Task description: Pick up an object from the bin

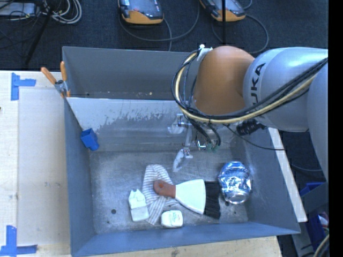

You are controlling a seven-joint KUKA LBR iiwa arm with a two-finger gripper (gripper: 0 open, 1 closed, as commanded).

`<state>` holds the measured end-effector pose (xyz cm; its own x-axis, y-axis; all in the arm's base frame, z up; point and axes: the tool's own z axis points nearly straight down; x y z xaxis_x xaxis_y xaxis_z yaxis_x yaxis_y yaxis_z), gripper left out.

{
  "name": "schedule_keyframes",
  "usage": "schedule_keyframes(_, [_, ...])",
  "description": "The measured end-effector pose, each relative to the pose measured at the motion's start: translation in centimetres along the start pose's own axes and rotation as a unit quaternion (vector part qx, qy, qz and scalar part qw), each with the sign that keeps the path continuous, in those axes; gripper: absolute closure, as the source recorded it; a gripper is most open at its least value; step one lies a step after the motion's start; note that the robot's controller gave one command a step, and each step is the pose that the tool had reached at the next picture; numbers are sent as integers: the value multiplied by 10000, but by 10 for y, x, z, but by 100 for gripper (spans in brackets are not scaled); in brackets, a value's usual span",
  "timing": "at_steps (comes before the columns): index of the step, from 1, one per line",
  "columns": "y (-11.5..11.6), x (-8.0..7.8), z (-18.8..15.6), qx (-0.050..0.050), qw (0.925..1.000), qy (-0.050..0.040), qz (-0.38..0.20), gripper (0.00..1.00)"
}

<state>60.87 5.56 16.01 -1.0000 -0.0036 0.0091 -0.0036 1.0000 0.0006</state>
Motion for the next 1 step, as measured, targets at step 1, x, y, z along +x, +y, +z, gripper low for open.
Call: schedule_keyframes(1, [0, -2, -5, -2, 10000, -40, 4, 0])
